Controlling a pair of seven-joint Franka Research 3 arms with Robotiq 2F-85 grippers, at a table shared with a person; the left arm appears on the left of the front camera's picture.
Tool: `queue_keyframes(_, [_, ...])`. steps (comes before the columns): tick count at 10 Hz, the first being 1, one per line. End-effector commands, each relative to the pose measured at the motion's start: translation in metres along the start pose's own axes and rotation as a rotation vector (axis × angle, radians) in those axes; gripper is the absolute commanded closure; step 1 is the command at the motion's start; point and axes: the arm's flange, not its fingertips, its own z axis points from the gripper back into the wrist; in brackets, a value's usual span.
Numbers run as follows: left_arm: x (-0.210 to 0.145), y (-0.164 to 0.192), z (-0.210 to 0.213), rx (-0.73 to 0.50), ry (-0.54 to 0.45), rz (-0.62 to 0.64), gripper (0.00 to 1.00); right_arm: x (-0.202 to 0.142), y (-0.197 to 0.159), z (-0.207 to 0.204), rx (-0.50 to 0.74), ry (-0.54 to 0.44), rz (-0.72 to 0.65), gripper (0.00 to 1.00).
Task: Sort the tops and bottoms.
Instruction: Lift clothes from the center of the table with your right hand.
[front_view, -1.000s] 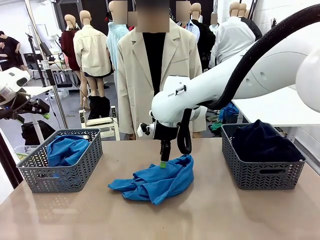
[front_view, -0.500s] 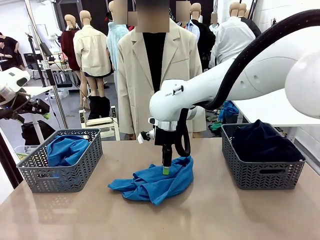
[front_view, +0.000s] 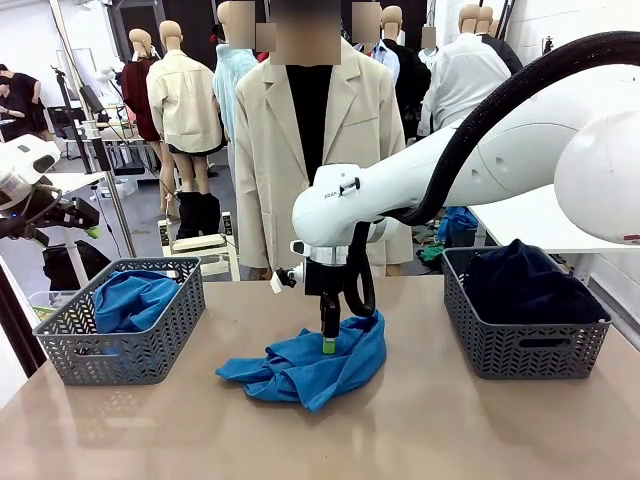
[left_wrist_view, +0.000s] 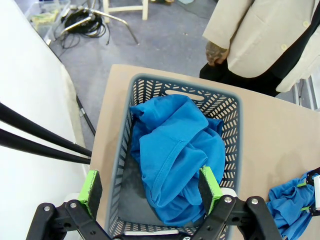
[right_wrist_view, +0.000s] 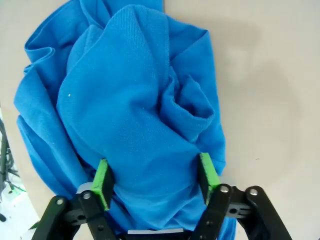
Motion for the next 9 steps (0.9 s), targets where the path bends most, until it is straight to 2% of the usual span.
queue_keyframes(1, [-0.001,0.001,0.001,0.013,0.007,0.002,0.0,0.0,0.0,0.002,-0.002,0.025,0.028,0.79])
queue_keyframes(2, [-0.001,0.001,0.001,0.013,0.007,0.002,0.0,0.0,-0.001,0.002,-0.004,0.025,0.033,0.98])
queue_keyframes(6, [0.0,0.0,0.0,0.0,0.0,0.0,0.0,0.001,0.001,0.004,-0.007,0.033,0.03,1.0])
queue_keyframes(7, [-0.007,0.015,0.035,0.015,-0.056,-0.033,0.0,0.001,0.001,0.005,-0.007,0.035,0.033,1.0])
queue_keyframes(9, [-0.008,0.092,0.08,0.134,-0.15,-0.03,0.0,0.0,-0.003,0.006,-0.01,0.041,0.041,1.0])
